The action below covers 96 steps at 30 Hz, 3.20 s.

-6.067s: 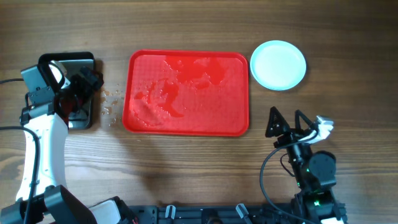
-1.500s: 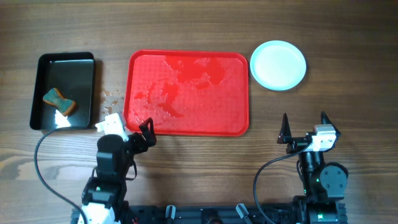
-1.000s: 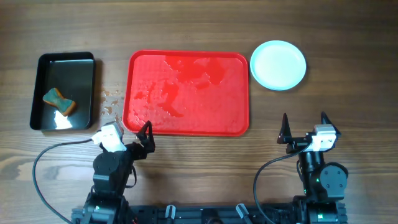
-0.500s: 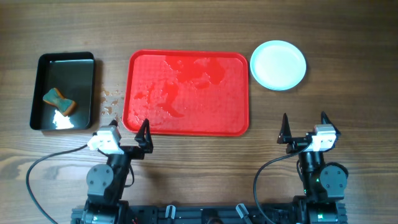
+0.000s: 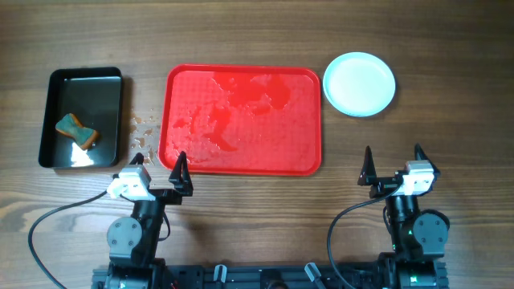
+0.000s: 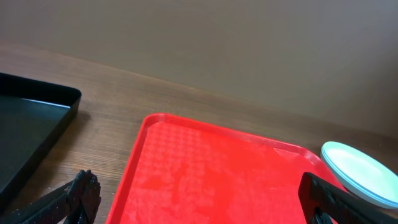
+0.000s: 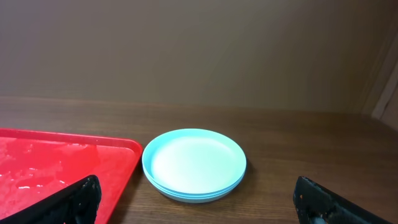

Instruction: Clean dirty plates on tray and stack at the side

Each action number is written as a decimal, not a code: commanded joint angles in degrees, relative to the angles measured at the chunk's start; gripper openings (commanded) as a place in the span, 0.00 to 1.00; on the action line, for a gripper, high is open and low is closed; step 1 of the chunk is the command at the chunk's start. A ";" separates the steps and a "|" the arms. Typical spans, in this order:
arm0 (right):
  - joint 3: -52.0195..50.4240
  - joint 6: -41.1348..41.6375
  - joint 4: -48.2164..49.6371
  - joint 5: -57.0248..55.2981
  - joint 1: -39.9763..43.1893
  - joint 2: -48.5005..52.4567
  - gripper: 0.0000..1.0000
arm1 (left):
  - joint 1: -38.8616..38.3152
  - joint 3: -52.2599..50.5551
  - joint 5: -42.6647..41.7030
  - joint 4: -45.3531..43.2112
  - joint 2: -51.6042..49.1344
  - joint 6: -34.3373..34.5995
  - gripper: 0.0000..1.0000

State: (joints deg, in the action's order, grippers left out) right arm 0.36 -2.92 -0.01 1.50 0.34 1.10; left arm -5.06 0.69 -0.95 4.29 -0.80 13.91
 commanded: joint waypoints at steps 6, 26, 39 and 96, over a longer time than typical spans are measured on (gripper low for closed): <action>-0.07 -0.52 0.13 1.14 0.28 -0.46 1.00 | 0.35 -0.35 -1.14 0.20 0.63 -7.08 1.00; -0.07 -0.50 0.13 1.11 0.28 -0.39 1.00 | 0.35 -0.35 -0.92 0.13 0.63 -11.78 1.00; -0.07 -0.52 0.13 1.11 0.28 -0.39 1.00 | 0.35 -0.35 -0.92 0.09 0.61 -11.78 1.00; -0.07 -0.50 0.13 1.11 0.28 -0.35 1.00 | 0.35 -0.35 -0.92 0.09 0.52 -11.78 1.00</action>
State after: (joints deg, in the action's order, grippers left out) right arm 0.36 -2.92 -0.01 1.52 0.34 1.10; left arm -5.06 0.69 -1.17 4.29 -0.80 3.25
